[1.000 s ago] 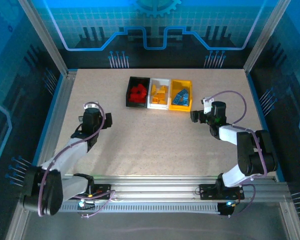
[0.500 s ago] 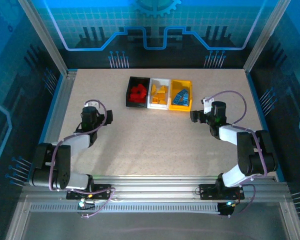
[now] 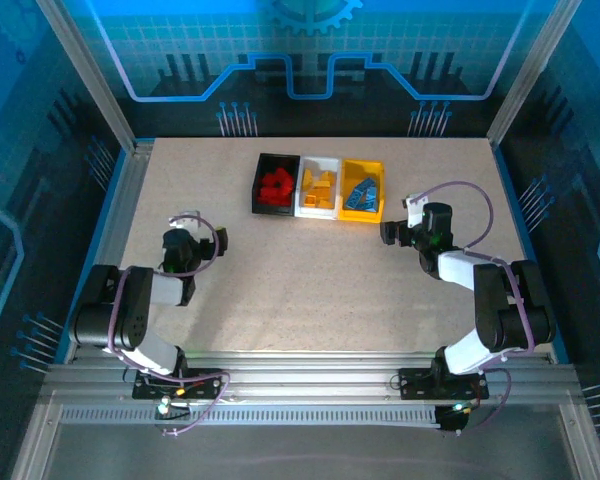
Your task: Sort the legos into containers by color
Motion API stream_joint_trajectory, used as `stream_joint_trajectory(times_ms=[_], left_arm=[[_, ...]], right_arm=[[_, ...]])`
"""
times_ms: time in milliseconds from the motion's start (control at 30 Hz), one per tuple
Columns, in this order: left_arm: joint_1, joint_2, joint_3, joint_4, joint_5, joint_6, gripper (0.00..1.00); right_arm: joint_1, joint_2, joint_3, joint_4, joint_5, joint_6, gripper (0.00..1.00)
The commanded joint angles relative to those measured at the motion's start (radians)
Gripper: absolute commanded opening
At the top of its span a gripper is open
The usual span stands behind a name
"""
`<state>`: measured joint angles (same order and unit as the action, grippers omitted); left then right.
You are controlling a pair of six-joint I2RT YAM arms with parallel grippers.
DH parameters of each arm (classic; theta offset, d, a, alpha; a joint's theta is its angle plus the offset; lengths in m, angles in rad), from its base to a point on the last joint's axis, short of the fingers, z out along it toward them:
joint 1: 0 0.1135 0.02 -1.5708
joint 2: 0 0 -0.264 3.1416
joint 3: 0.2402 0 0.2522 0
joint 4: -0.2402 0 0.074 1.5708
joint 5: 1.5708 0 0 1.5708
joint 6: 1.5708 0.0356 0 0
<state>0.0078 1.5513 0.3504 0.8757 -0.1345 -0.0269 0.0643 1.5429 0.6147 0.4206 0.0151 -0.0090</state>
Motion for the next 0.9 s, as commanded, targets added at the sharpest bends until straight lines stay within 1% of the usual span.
stream_joint_trajectory(times_ms=[0, 467, 800, 867], left_arm=[[-0.012, 0.000, 0.005, 0.096, -0.055, -0.008, 0.99], [-0.015, 0.000, 0.004, 0.100, -0.061, -0.007, 0.99], [-0.014, 0.000, 0.004, 0.099, -0.060, -0.007, 0.99], [-0.014, 0.000, 0.004, 0.099, -0.061, -0.007, 0.99]], right_arm=[[-0.012, -0.013, 0.014, 0.014, -0.014, -0.013, 1.00], [-0.009, -0.017, 0.008, 0.020, -0.007, -0.015, 1.00], [0.005, -0.050, -0.076, 0.139, 0.023, -0.021, 1.00], [0.008, -0.060, -0.116, 0.201, 0.037, -0.018, 1.00]])
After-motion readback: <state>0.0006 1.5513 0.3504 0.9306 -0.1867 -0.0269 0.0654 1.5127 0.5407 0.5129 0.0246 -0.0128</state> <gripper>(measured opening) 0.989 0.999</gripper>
